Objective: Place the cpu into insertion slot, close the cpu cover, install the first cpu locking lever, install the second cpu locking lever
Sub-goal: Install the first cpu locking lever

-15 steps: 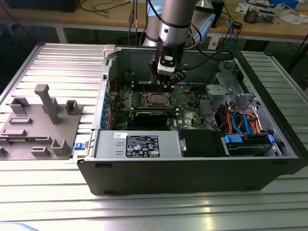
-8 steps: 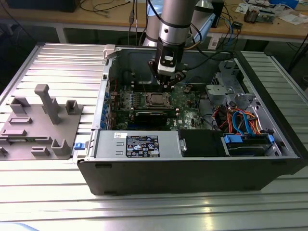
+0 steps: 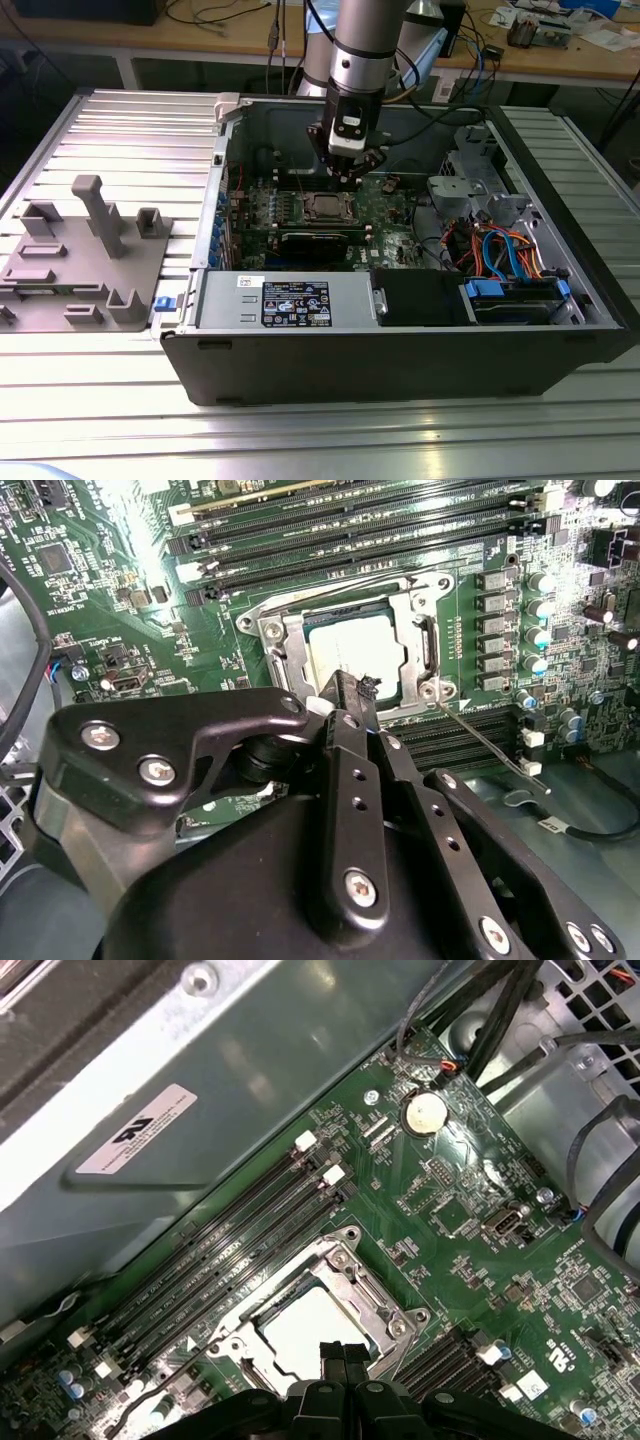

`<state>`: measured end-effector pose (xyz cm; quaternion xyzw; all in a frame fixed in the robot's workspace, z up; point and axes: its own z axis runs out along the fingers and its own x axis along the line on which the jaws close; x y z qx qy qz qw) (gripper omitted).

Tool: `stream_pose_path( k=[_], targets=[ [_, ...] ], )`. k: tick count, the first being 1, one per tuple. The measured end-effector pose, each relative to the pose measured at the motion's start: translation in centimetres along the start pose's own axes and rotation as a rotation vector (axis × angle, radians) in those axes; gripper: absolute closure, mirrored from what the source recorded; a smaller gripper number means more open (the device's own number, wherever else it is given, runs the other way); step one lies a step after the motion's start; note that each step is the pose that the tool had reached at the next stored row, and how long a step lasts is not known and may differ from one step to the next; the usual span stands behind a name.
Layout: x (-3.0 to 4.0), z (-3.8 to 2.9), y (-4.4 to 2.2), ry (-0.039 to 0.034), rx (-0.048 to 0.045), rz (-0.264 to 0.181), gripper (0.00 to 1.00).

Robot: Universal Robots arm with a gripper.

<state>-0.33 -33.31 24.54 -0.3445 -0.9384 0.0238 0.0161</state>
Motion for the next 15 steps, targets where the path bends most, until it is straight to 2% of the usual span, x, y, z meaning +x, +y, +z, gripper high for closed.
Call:
stream_pose_path(
  k=[15],
  targets=[
    [0.0, 0.0, 0.0, -0.0016, 0.0004, -0.029, 0.89]
  ],
)
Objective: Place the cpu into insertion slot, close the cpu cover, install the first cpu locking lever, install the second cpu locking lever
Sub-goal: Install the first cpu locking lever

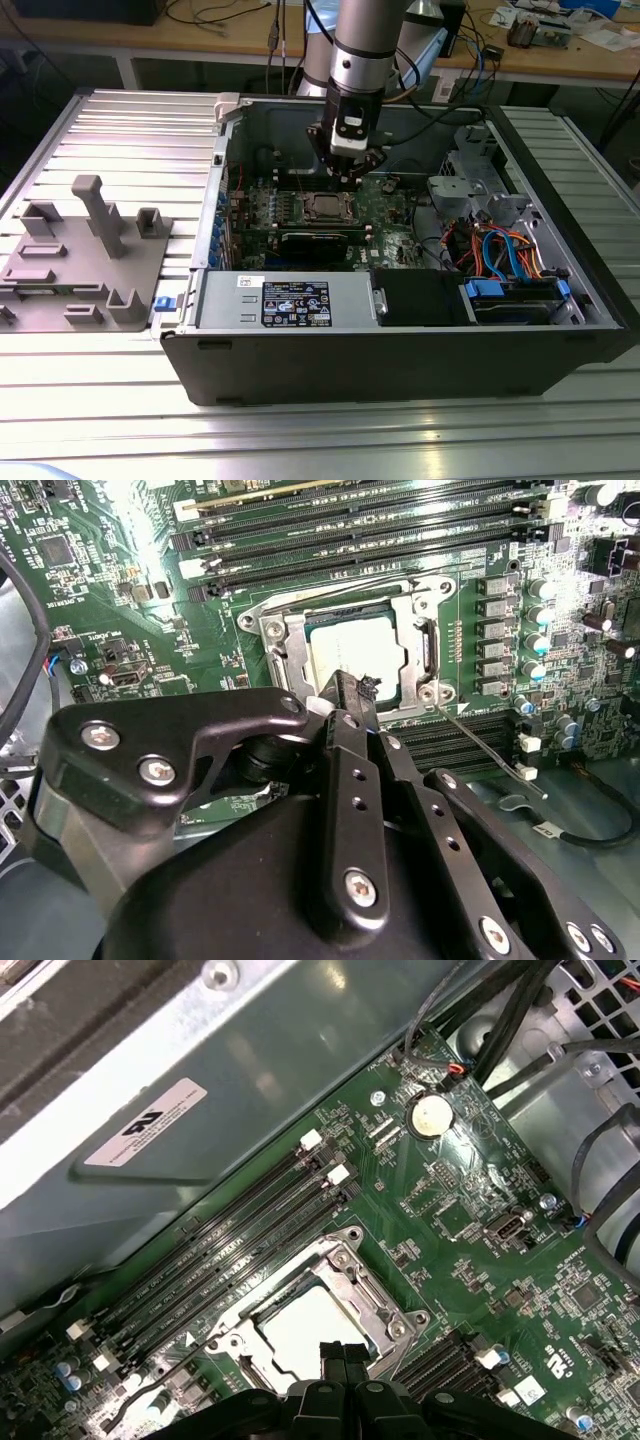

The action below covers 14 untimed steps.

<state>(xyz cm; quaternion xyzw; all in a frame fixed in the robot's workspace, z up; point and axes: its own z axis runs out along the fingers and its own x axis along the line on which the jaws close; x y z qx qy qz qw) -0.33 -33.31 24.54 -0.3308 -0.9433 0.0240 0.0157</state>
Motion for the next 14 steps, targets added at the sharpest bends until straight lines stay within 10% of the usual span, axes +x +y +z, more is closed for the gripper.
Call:
stream_pose_path(
  k=[14],
  targets=[
    [0.0, 0.0, 0.0, -0.0015, 0.0004, -0.028, 0.89]
  ],
)
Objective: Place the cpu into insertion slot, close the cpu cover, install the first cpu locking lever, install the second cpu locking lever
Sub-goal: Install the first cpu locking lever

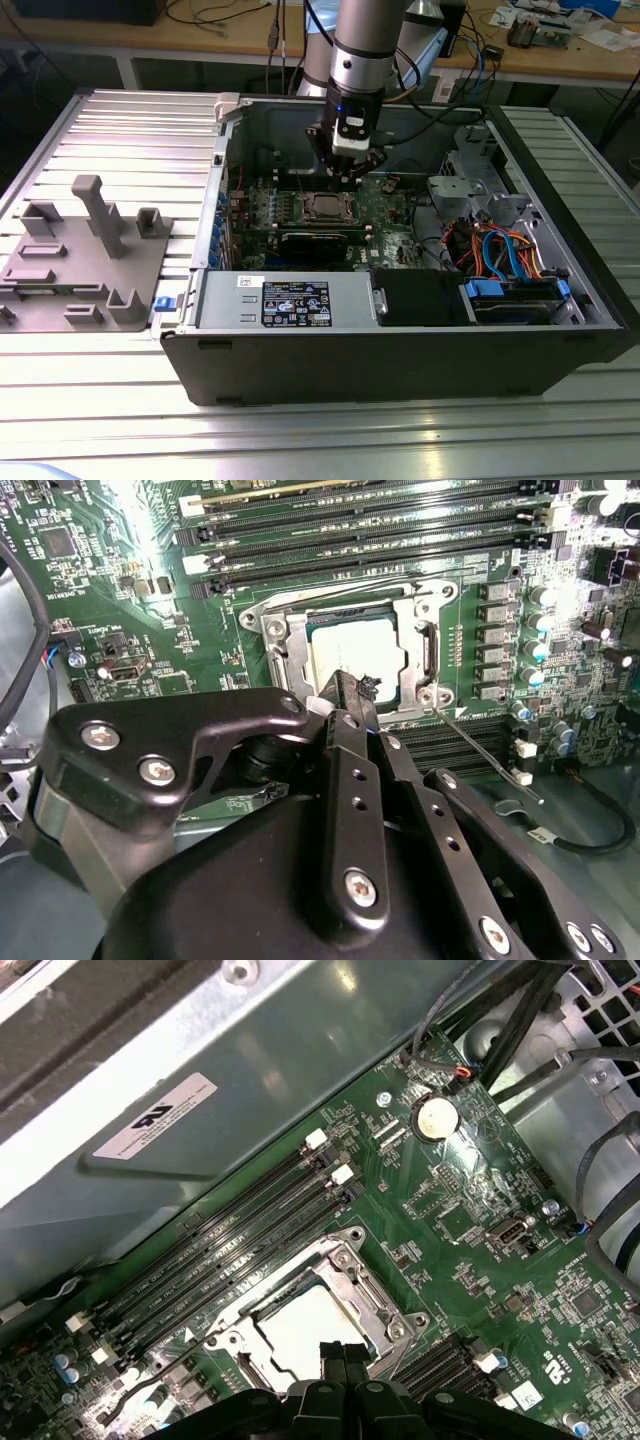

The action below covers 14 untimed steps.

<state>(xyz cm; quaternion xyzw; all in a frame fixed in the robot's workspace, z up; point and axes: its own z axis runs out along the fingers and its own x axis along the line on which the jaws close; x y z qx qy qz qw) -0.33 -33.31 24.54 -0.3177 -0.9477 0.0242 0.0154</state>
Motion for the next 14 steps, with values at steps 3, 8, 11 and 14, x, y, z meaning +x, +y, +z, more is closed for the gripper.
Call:
stream_pose_path(
  k=[3, 8, 11, 14],
  targets=[
    [0.0, 0.0, 0.0, -0.0002, 0.0001, -0.004, 0.89],
    [0.0, 0.0, 0.0, -0.0005, 0.0001, -0.009, 0.89],
    [0.0, 0.0, 0.0, -0.0006, 0.0001, -0.011, 0.89],
    [0.0, 0.0, 0.0, -0.0008, 0.0002, -0.013, 0.89]
  ],
)
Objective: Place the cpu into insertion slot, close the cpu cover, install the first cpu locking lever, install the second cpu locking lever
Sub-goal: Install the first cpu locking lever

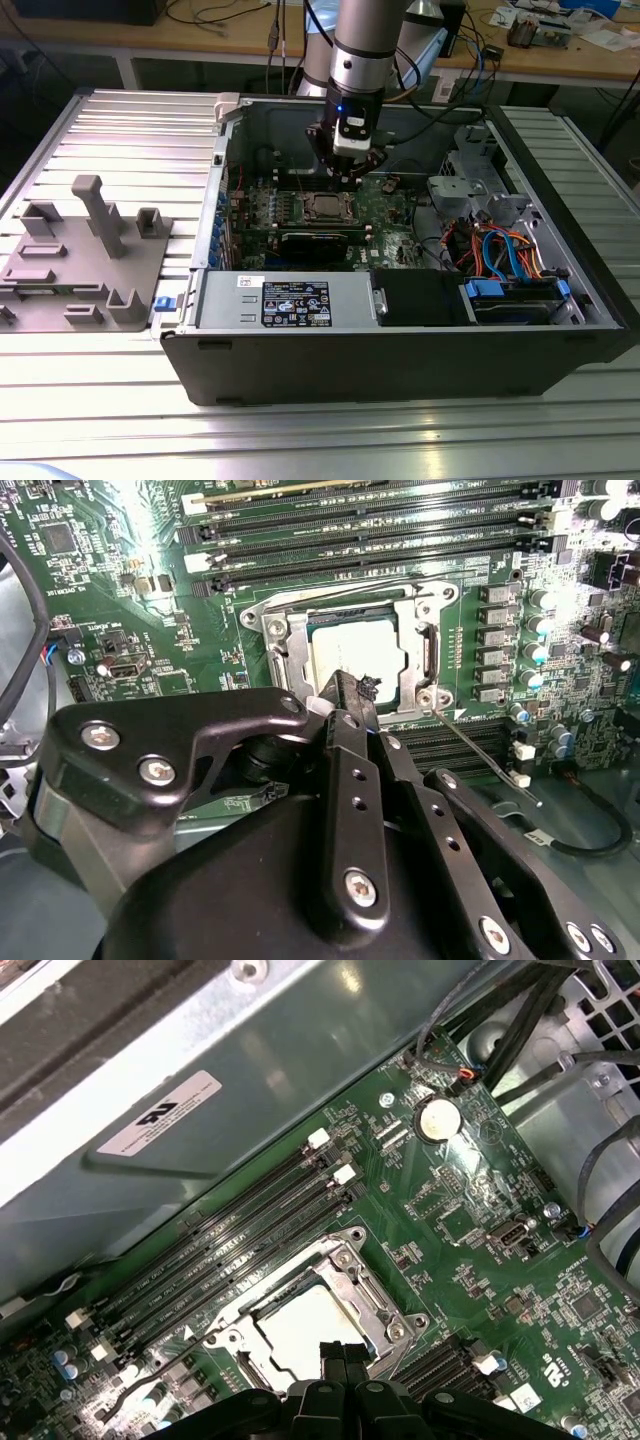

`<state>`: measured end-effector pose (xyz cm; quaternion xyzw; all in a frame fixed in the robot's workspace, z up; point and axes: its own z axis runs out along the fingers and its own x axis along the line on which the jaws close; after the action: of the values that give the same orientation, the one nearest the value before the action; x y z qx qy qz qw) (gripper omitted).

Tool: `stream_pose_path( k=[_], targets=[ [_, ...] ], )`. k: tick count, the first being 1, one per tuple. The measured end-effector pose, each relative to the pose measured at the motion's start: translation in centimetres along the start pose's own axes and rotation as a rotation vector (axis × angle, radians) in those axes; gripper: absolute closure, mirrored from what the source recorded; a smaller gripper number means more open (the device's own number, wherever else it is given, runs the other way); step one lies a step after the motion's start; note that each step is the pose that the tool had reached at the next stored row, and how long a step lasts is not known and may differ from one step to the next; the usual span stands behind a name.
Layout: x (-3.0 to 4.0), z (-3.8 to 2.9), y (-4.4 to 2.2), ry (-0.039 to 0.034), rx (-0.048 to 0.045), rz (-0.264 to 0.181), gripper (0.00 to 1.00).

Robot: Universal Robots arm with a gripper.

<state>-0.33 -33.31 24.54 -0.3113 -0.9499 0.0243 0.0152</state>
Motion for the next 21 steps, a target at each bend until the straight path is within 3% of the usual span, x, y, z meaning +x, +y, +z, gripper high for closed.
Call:
stream_pose_path(
  k=[21],
  targets=[
    [0.0, 0.0, 0.0, -0.0011, 0.0002, -0.02, 0.89]
  ],
)
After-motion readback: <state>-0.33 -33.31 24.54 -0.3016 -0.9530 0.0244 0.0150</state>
